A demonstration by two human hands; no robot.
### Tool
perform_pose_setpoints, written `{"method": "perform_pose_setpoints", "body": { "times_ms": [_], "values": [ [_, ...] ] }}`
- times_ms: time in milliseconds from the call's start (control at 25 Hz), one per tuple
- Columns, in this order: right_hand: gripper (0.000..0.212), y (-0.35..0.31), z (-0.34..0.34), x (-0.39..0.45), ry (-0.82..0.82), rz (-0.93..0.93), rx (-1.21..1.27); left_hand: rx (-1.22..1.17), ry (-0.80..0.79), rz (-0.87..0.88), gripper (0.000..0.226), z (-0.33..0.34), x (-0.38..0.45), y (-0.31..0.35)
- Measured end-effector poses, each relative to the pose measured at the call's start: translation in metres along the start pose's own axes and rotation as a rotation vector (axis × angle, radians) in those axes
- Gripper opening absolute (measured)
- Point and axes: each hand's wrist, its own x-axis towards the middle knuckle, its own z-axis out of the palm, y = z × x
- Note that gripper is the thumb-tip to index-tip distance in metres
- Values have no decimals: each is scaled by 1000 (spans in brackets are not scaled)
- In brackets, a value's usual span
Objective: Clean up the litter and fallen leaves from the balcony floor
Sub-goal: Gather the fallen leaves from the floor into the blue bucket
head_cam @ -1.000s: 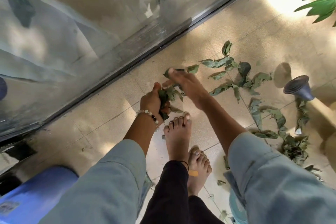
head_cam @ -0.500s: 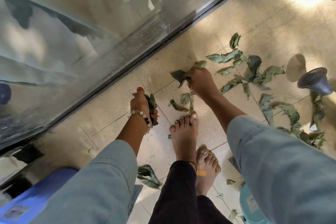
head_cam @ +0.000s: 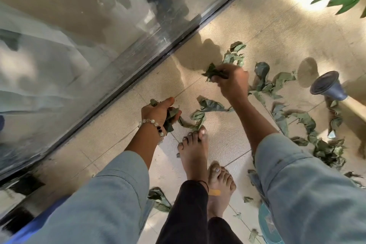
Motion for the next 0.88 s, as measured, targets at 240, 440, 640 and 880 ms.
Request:
{"method": "perform_pose_setpoints", "body": {
  "times_ms": [240,440,640,880],
  "values": [
    [93,3,-25,33,-137,164,-160,158,5,-54,27,19,-27,64],
    [33,13,-12,37,-50,-13,-500,213,-2,37,32,31,-20,70],
    [32,8,-26,12,-3,124,-90,318,-70,99,28,35,-31,69],
    [20,-34,-11,-78,-139,-102,-19,307,-210,-86,80,54,-57,55]
  ]
}}
